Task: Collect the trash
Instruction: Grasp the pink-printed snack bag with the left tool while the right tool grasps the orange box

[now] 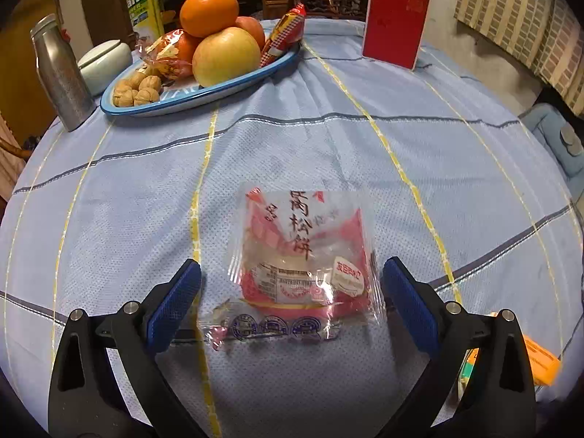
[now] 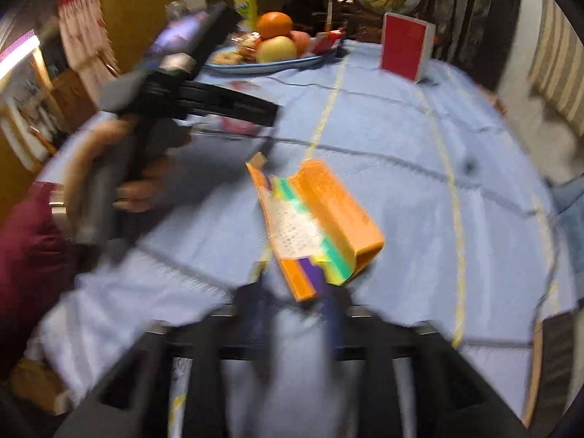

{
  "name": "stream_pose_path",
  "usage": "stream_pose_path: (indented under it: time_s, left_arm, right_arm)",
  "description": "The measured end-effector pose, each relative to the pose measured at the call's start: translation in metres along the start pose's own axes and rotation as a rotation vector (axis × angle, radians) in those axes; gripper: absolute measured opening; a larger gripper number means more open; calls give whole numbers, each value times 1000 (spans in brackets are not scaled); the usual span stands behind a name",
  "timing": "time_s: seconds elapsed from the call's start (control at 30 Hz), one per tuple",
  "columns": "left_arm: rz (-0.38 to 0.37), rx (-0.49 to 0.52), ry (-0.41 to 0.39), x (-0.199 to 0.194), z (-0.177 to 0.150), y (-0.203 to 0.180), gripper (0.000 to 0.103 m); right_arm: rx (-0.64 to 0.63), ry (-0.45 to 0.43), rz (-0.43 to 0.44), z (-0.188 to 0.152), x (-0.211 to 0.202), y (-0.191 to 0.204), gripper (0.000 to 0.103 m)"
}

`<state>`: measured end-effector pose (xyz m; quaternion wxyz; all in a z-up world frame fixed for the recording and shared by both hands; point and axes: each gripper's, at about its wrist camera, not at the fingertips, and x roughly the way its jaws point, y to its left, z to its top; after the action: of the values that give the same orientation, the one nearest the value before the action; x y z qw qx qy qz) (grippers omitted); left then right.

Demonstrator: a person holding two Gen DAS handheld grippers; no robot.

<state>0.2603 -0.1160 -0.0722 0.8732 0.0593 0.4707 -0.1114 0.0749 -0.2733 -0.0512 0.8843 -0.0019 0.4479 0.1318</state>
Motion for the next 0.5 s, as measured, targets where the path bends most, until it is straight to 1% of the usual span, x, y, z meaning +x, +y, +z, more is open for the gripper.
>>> stream_pose_path:
  time_s: [0.03,0.1,0.13,0.2,0.33,0.5]
  left_arm:
    - [2,1,5,2,-1,0,96]
    - [7,-2,18,5,-1,0,96]
    - [13,2,15,5,-1,0,96]
    - [13,6,16,5,-1,-1,96]
    - [19,9,15,6,-1,-2,97]
    - [25,6,15,7,-1,-3,98]
  right_arm:
    - [-6,-23,-12,0,-4,0,80]
    - [-38,-51,-51,3,-9,-2,86]
    - [-43,-59,-57,5,-8,-3,89]
    - [-49,-60,-37,11,-3,-7,96]
    - [-81,-35,-68,22,19,-7,97]
    - [-106,12,-73,32,44,-9,97]
